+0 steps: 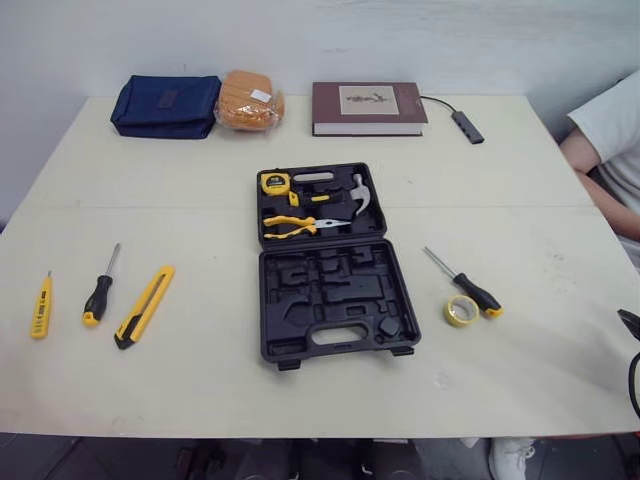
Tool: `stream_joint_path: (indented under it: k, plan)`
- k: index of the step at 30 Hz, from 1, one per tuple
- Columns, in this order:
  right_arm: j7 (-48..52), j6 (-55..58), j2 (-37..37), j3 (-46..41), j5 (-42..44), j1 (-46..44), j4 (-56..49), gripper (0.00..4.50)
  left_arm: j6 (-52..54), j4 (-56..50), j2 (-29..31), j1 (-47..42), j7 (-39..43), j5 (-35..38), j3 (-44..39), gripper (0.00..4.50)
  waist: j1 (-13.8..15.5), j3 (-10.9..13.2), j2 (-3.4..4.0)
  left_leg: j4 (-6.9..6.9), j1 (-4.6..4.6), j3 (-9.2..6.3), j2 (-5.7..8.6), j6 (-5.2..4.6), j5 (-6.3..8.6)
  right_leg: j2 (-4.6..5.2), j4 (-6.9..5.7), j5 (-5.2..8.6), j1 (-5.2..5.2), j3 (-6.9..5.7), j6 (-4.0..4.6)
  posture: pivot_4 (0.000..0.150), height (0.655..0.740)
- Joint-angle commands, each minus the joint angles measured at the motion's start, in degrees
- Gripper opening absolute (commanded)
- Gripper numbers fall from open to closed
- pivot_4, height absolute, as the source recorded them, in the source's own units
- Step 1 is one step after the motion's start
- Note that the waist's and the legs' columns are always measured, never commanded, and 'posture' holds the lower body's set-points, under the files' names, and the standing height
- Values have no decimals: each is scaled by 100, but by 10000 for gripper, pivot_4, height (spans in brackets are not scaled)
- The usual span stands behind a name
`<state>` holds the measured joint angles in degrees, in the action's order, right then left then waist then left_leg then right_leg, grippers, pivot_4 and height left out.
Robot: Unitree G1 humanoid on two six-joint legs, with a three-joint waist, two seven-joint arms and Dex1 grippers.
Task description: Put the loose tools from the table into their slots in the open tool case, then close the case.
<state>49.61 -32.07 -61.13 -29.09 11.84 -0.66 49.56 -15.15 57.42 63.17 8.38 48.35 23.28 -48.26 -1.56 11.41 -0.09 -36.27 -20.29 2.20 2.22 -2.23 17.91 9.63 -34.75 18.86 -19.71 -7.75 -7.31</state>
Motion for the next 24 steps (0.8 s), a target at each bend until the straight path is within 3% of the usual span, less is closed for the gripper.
stream_joint_path:
  k: [1,4,8,14,17,24]
  plan:
    - [-9,59,-52,-45,97,-78,-70,45000,110,-199,29,2,187,218,-142,44452,-3,0,0,0,0,0,0,0,0,0,0,0,0,0,0,1500,7400]
    - [-53,258,45,-47,181,-170,-275,45000,496,-856,-179,-133,571,608,-207,44452,-1,0,0,0,0,1,-1,1,1,0,-1,0,-2,3,0,1500,7400]
    - [285,1046,387,154,527,-174,-1366,45000,1304,-2631,-631,20,569,945,-38,44452,-2,1,-4,-3,0,-1,-8,3,2,-2,12,-2,0,7,3,1500,7400]
    - [451,1959,588,430,849,-459,-2702,45000,2067,-4512,-843,72,443,852,559,44452,-1,4,2,-4,-3,6,-7,0,0,-8,7,-2,-1,13,4,1500,7400]
    - [622,2410,643,711,943,-653,-3331,45000,2390,-5032,-870,-228,303,818,917,44452,11,4,2,-17,-3,4,-11,3,1,-13,4,-2,0,13,4,1500,7400]
    - [290,3633,918,1904,345,-2209,-3483,45000,3176,-5768,-1067,-1400,-233,369,2452,44452,18,4,3,-25,-12,2,-11,-20,-12,-19,-1,-3,-4,11,5,1500,7400]
